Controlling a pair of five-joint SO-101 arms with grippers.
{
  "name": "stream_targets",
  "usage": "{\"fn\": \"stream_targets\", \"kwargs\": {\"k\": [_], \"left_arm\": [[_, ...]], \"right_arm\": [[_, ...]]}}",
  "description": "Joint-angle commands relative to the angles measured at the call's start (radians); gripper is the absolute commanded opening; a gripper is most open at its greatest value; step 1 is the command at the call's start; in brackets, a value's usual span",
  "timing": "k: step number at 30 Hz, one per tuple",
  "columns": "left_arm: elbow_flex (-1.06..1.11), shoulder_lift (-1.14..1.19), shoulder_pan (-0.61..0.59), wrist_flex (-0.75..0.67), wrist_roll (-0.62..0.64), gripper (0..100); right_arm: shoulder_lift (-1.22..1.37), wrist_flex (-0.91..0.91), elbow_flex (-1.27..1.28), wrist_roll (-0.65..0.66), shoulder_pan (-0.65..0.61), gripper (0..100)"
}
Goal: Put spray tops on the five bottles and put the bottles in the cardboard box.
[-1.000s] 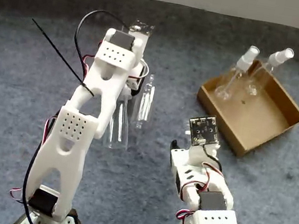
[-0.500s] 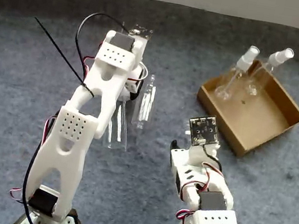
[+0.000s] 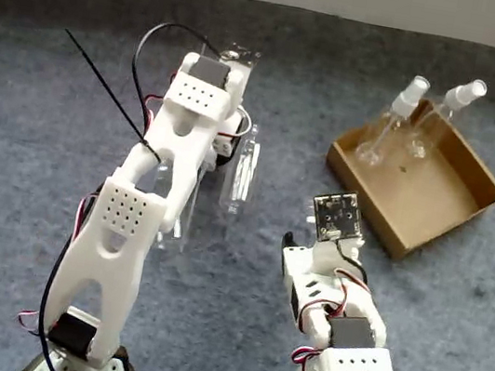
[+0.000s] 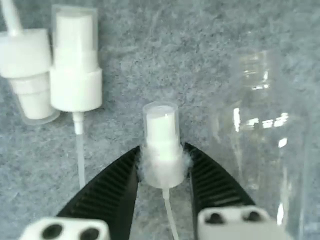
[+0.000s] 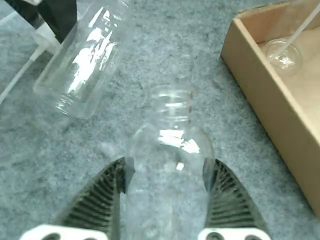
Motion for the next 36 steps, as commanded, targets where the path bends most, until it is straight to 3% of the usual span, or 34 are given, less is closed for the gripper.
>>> {"fn": "stream_targets", "kwargs": {"k": [1, 12, 28, 36], "left_arm": [[-0.008, -0.012, 0.065, 0.005, 0.005, 2], [-0.022, -0.022, 0.081, 0.005, 0.003, 2], [-0.516, -0.022, 0.071, 0.020, 0.005, 2], [-0.516, -0.174, 0.071, 0.023, 0.006, 2]], "right_arm": [[-0.010, -0.016, -0.004, -0.002, 0.008, 8.4], [-0.010, -0.016, -0.004, -0.002, 0.008, 8.4], [-0.010, -0.018, -0.004, -0.006, 0.008, 8.4], [-0.010, -0.018, -0.007, -0.008, -0.005, 8.5]]}}
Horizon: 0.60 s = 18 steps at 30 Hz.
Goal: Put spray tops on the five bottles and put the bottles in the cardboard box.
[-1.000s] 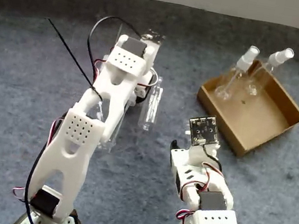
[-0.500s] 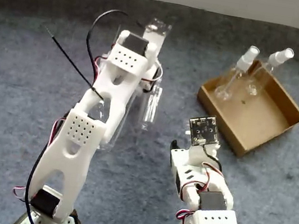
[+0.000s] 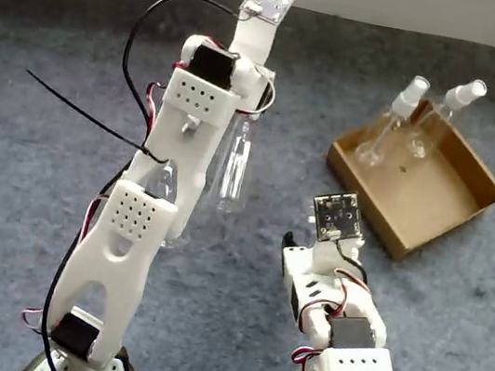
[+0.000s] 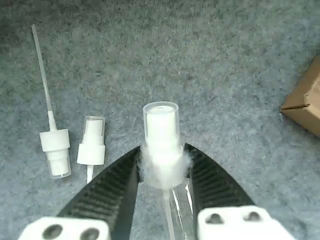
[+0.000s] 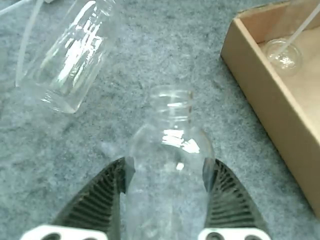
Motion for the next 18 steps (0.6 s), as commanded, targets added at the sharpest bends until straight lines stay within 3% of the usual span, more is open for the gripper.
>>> {"fn": "stream_targets", "kwargs": {"k": [1, 18], "left_arm": [[-0.039, -0.185, 0.012, 0.008, 0.011, 2], [-0.030, -0.467, -0.005, 0.020, 0.005, 2]], "right_arm": [[-0.010, -0.018, -0.007, -0.008, -0.015, 8.5], [-0.012, -0.153, -0.062, -0.008, -0.160, 8.1]]}}
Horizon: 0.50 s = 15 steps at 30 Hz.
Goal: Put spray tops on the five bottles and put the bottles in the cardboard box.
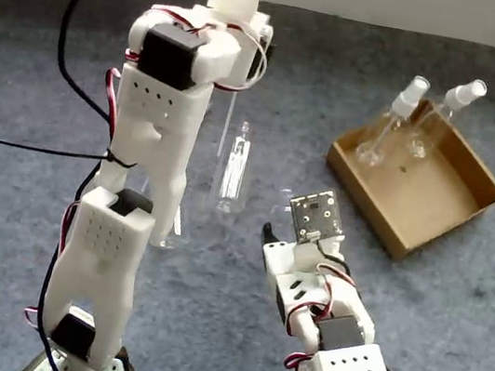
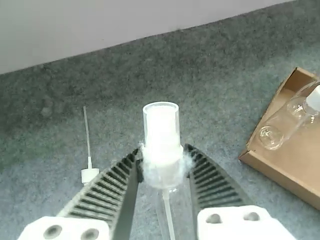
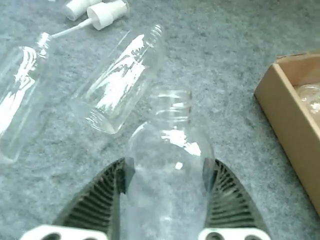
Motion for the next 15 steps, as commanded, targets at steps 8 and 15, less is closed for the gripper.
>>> {"fn": "stream_targets", "kwargs": {"k": [8, 15], "left_arm": [[0.358, -0.343, -0.067, 0.005, -0.086, 0], [0.659, -0.634, -0.059, 0.002, -0.087, 0]], "right_arm": [[-0.015, -0.102, -0.139, -0.009, -0.088, 8.1], [-0.013, -0.269, -0.079, -0.009, -0.142, 8.1]]}}
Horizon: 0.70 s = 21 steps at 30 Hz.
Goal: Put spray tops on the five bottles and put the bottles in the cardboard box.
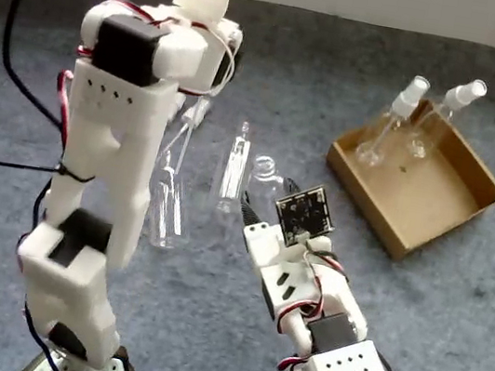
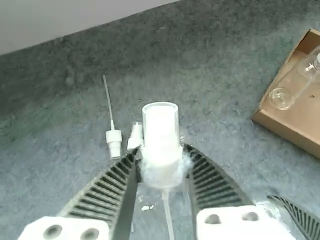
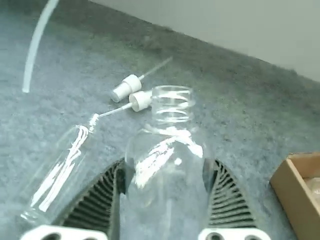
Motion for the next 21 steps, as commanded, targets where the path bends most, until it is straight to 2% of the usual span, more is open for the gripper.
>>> {"fn": "stream_targets", "kwargs": {"k": [1, 4, 8, 16, 21], "left_arm": [[0.160, -0.245, 0.007, 0.002, -0.011, 0], [0.266, -0.357, 0.036, 0.000, -0.012, 0], [0.374, -0.460, 0.077, 0.000, -0.012, 0], [0.469, -0.562, 0.156, -0.002, -0.009, 0], [0.547, -0.625, 0.237, 0.000, -0.008, 0]], "right_arm": [[-0.013, -0.050, -0.002, -0.009, -0.019, 8.1], [-0.015, -0.068, 0.019, -0.009, -0.019, 8.1], [-0.015, -0.191, 0.031, -0.009, -0.019, 8.1], [-0.015, -0.375, 0.186, -0.009, -0.019, 8.1], [-0.015, -0.418, 0.243, -0.009, -0.019, 8.1]]}}
